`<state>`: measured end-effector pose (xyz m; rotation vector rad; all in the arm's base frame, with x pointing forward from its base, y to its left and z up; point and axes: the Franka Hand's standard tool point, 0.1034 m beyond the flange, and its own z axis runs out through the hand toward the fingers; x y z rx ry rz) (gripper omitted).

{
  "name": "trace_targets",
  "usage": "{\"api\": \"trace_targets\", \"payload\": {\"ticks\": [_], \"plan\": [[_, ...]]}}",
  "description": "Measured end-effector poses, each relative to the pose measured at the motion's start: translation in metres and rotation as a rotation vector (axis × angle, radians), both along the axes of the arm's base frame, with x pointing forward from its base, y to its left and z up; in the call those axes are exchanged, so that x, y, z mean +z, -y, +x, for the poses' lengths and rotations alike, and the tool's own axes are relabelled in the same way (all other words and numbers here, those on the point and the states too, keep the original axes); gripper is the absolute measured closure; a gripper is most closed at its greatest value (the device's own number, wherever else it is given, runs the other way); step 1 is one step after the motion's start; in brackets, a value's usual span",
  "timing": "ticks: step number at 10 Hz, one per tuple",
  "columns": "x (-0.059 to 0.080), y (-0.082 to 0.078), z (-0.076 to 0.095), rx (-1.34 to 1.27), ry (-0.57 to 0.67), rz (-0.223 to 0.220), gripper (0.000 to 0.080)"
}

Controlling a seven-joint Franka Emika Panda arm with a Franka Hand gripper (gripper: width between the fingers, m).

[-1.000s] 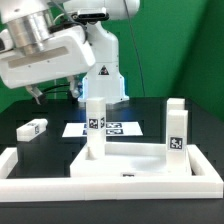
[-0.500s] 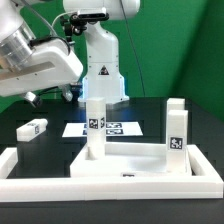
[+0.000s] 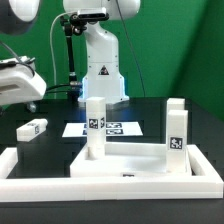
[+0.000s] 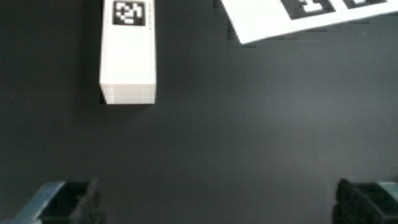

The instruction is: Assemble desk

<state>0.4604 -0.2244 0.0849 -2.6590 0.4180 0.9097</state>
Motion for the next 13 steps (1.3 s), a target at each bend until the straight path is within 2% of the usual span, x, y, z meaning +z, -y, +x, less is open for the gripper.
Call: {"api": "trace_targets", "payload": {"ticks": [3,5,6,7,11,13], "plan": [[-0.004,0.001,-0.004,-0.003,-0.009,0.002,0.0150],[-0.026,0.006,-0.035,-0.016,-0.094,0.062,0.0150],[-0.028,0.001,-0.056,-0.046,-0.211,0.132,0.0150],[-0.032,0.002,-0.054,-0.043,-0.236,0.142,0.0150],[-0.035,0.004,-0.053,-0.040,-0.223,0.131,0.0150],[-0.058,0.005,-0.074,-0.050,-0.260,0.135,0.0150]]}}
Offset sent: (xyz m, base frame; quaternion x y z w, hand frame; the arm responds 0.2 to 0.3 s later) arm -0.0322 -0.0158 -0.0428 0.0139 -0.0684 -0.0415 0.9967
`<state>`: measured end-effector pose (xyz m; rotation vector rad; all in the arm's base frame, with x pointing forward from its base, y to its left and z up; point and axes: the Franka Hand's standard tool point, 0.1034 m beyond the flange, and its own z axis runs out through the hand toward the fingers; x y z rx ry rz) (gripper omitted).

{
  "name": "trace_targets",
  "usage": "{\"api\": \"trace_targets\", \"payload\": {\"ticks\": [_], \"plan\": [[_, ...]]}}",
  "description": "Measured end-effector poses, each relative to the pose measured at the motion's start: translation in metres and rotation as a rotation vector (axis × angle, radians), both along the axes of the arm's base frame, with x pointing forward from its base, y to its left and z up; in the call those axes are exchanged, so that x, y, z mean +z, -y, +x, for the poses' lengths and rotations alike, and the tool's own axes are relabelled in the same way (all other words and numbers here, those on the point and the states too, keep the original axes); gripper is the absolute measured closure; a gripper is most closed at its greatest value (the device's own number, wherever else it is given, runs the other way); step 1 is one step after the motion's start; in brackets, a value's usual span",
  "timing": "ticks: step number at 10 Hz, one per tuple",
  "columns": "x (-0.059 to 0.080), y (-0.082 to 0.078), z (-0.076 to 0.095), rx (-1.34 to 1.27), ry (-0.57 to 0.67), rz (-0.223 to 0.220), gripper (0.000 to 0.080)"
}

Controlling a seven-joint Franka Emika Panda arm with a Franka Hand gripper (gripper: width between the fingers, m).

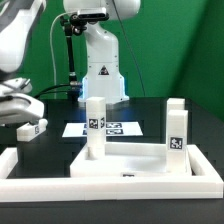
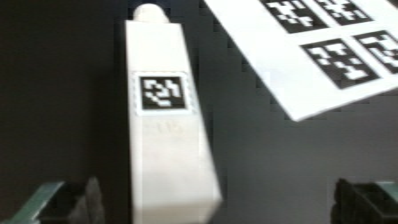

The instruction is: Assemble desk

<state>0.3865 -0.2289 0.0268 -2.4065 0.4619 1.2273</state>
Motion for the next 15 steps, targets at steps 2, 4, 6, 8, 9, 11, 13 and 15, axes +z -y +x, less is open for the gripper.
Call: {"api": "trace_targets", "payload": {"ticks": [2,4,6,8,9,11,13,15], "plan": [[-0.0160,-0.0069,-0.0081,0.007,-0.023,-0.003,0.0150],[-0.0180,-0.0096,-0.0142,-0.005,-0.046,0.003,0.0150],[-0.0182,-0.0097,-0.0144,-0.004,-0.047,0.003,0.0276],[-0.0183,-0.0096,-0.0145,-0.004,-0.047,0.003,0.0513],[-0.0183,-0.0096,-0.0145,-0.004,-0.047,0.003,0.0513],[-0.0183,-0.0095,-0.0145,-0.004,-0.047,0.003,0.0511],[-0.0183,-0.0095,-0.0145,-0.005,-0.047,0.003,0.0511],[-0.0178,-0.0093,-0.0138,-0.004,-0.045,0.002,0.0511]]}}
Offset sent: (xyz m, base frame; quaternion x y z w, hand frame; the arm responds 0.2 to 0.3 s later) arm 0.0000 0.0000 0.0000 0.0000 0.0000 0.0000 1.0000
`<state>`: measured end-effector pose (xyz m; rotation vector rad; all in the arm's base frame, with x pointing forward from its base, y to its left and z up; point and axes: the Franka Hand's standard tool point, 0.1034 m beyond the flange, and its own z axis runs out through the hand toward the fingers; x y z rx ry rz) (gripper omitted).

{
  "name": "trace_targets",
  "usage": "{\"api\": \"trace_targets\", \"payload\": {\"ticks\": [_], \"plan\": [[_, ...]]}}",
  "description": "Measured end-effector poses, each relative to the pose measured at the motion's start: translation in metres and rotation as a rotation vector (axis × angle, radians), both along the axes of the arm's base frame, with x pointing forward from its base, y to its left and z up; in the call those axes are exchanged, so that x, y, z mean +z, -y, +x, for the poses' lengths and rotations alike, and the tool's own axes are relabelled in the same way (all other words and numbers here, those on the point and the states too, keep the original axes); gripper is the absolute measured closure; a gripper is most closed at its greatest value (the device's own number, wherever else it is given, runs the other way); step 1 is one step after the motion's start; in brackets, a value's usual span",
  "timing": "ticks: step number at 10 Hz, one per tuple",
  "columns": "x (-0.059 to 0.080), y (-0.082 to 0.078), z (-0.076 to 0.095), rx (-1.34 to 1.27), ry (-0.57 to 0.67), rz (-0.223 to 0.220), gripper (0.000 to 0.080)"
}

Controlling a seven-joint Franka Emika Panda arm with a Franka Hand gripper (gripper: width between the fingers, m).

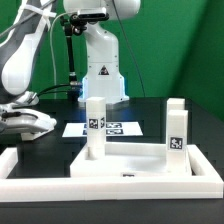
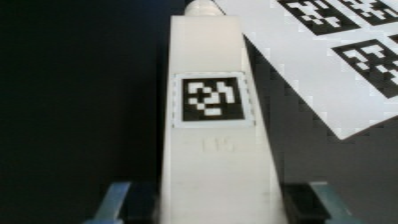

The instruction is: Assemble desk

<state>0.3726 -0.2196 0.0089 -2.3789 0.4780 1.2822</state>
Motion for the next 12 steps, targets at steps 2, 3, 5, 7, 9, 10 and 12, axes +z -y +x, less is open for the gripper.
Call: {"api": "trace_targets", "payload": {"ticks": [2,3,5,7,9,10,12], "plan": [[0.035,-0.001,0.028,0.048,0.061,-0.014,0.0510],[0.062,-0.009,0.049,0.053,0.107,-0.037,0.0509],[0.088,-0.023,0.061,0.045,0.137,-0.063,0.0509],[0.078,-0.014,0.066,0.042,0.281,-0.140,0.0509],[0.083,-0.014,0.076,0.028,0.384,-0.204,0.0509],[0.106,-0.021,0.098,0.021,0.441,-0.224,0.0509],[0.148,-0.025,0.138,0.027,0.587,-0.268,0.0509]]}}
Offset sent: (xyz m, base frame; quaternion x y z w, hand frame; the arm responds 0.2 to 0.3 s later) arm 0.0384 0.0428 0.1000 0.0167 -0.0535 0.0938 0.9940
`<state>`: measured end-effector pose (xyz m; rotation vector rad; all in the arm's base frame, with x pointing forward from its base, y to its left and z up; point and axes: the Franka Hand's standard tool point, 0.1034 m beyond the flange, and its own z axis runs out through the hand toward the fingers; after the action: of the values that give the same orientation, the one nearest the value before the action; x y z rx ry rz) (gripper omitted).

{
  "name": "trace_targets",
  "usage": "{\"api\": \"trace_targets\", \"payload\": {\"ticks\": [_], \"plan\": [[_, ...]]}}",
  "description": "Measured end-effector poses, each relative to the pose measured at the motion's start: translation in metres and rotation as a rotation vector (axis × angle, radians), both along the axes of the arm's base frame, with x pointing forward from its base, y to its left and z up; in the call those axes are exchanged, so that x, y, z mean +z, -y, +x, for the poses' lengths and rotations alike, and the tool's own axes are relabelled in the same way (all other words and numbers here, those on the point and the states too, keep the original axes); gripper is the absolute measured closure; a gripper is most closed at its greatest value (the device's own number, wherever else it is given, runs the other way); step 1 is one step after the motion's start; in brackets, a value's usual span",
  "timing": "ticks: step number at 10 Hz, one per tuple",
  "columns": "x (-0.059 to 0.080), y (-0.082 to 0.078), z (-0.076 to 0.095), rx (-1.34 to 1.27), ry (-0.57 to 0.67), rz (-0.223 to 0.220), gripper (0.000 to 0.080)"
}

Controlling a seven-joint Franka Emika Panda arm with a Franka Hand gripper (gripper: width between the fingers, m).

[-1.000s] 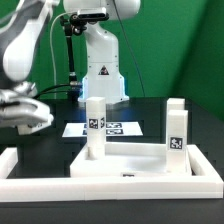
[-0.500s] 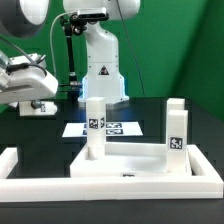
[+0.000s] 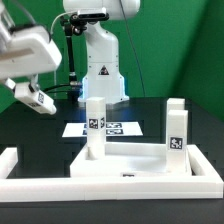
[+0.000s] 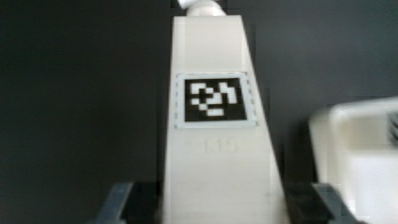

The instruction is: Assemble desk

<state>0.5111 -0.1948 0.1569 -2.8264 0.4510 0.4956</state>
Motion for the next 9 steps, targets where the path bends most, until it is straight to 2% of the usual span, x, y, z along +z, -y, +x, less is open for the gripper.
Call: {"api": "trace_targets", "payload": {"ticks": [1,2,4,5,8,9], "plan": [[0.008,-0.002,0.004,0.003,0.062,-0.021,0.0509],[0.003,0.001,0.002,-0.013,0.108,-0.048,0.0509],[0.002,0.003,0.011,-0.034,0.242,-0.124,0.0509],[0.001,-0.003,0.024,-0.032,0.300,-0.169,0.0509],[0.036,-0.040,0.087,-0.092,0.527,-0.285,0.0509],[0.044,-0.067,0.102,-0.146,0.574,-0.302,0.0509]]}}
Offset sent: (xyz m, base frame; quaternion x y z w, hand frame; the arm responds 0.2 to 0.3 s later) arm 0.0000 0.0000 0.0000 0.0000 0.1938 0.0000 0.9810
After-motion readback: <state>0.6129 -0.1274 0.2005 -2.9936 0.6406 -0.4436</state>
